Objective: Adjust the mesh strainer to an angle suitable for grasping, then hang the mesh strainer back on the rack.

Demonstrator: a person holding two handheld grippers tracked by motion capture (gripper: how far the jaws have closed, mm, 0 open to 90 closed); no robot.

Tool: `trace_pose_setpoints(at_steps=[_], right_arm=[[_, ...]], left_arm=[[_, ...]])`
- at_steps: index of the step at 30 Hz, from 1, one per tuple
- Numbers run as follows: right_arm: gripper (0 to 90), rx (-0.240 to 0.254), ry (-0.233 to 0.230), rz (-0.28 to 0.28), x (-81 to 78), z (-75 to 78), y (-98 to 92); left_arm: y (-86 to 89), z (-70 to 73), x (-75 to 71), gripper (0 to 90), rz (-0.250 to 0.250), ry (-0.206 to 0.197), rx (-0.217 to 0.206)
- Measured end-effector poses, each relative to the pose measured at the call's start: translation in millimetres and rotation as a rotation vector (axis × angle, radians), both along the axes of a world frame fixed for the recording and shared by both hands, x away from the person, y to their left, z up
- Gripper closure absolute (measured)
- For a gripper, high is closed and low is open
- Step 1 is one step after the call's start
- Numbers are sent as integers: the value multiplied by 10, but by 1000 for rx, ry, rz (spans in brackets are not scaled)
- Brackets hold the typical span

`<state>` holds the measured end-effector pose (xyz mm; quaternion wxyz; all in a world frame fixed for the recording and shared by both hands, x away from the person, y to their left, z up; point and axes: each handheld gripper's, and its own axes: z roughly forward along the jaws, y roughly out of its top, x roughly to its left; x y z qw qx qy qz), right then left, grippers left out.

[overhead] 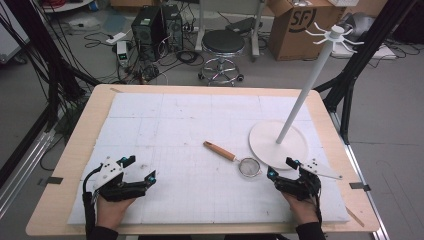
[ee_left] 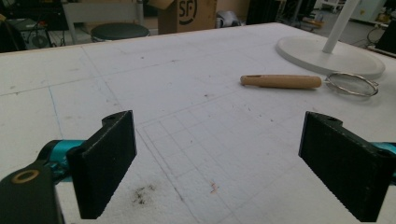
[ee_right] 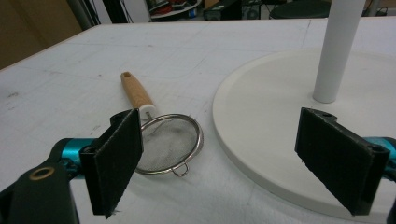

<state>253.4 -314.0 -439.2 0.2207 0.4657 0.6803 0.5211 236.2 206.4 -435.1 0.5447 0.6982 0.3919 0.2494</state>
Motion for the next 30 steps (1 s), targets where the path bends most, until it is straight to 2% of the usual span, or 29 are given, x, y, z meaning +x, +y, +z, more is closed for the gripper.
trace_pose_setpoints(at_steps=[7,14,21,27,30], right_arm=[[142,-3,0,-6,-3,1,12],[142,-1,-1,0,3,-4,15],[142,6,6,4,5,-9,11],[142,45,11,15,15,1,-11],[142,74,-6,24,8,65,-17]], left_arm=[[7,0,-2,117,8,0,-5],[-23,-12,6,117,-16,10,-3],[-29,-8,-4,121,-16,4,0],[-23,-2,-10,121,-16,4,-8],[-16,2,-16,121,-15,3,-18]])
